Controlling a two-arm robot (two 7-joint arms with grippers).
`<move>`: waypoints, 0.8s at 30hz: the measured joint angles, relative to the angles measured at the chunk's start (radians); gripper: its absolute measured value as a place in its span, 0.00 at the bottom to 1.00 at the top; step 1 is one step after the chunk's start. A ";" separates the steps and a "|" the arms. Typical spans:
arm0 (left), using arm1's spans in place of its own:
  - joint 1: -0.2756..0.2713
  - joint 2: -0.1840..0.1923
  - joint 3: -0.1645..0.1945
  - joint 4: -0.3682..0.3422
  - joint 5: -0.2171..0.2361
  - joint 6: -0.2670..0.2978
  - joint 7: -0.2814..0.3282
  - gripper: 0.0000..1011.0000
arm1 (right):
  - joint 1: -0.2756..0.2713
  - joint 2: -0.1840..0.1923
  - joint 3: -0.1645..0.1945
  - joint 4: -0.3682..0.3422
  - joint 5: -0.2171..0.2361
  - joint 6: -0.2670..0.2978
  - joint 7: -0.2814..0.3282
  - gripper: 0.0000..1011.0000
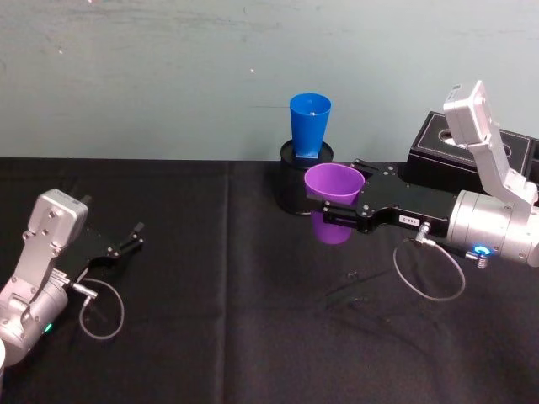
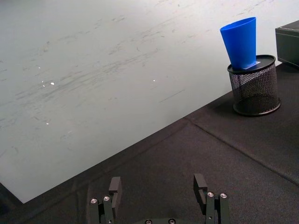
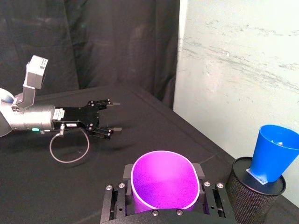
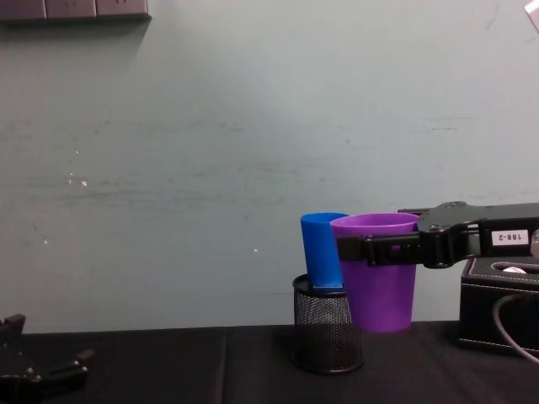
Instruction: Pick up one cup with a gripper and tap it against the other cup.
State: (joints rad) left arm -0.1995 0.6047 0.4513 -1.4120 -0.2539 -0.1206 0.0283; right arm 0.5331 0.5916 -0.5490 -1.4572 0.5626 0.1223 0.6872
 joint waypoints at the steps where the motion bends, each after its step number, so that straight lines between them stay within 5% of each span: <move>1: 0.000 0.000 0.000 0.000 0.000 0.000 0.000 1.00 | 0.000 0.000 0.000 0.000 0.000 0.000 0.000 0.74; 24: 0.000 0.000 0.000 0.000 0.000 0.000 0.000 1.00 | 0.000 0.000 0.000 0.000 0.000 0.000 0.000 0.74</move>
State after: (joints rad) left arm -0.1995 0.6047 0.4514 -1.4120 -0.2539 -0.1206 0.0283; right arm 0.5330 0.5916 -0.5491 -1.4573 0.5625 0.1224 0.6872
